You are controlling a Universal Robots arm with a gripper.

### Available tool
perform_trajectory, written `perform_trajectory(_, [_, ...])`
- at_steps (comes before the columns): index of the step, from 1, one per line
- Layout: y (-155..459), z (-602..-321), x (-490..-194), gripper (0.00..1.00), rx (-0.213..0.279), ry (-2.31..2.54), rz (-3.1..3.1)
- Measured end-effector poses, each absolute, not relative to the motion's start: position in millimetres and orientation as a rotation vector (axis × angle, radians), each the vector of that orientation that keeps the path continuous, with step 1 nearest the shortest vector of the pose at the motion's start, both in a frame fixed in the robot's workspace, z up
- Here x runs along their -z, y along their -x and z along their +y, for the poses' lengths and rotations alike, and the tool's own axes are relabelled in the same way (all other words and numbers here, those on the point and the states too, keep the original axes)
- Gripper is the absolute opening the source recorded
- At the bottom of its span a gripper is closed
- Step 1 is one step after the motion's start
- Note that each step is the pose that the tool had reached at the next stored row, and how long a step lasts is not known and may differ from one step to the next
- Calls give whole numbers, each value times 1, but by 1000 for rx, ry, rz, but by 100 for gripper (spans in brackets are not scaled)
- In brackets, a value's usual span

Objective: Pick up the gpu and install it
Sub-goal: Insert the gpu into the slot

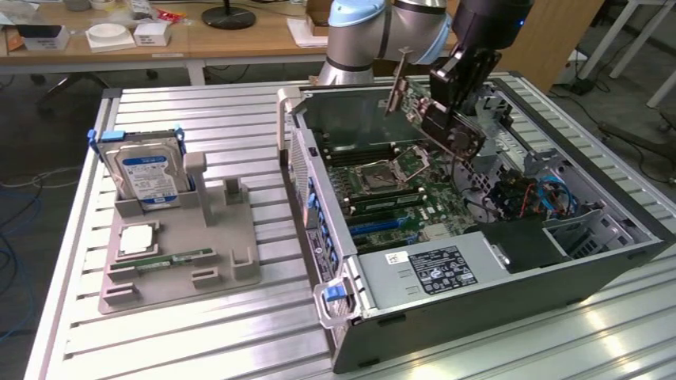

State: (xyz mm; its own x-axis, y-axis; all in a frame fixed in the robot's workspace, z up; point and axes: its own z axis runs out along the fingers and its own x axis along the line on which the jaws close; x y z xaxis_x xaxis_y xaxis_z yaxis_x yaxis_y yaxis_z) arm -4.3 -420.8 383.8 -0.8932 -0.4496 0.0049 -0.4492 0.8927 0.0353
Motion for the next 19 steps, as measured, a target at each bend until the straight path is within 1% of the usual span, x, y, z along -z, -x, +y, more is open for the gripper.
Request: perform_trajectory(19, [4, -421, -384, 26, 50, -1022, -2954])
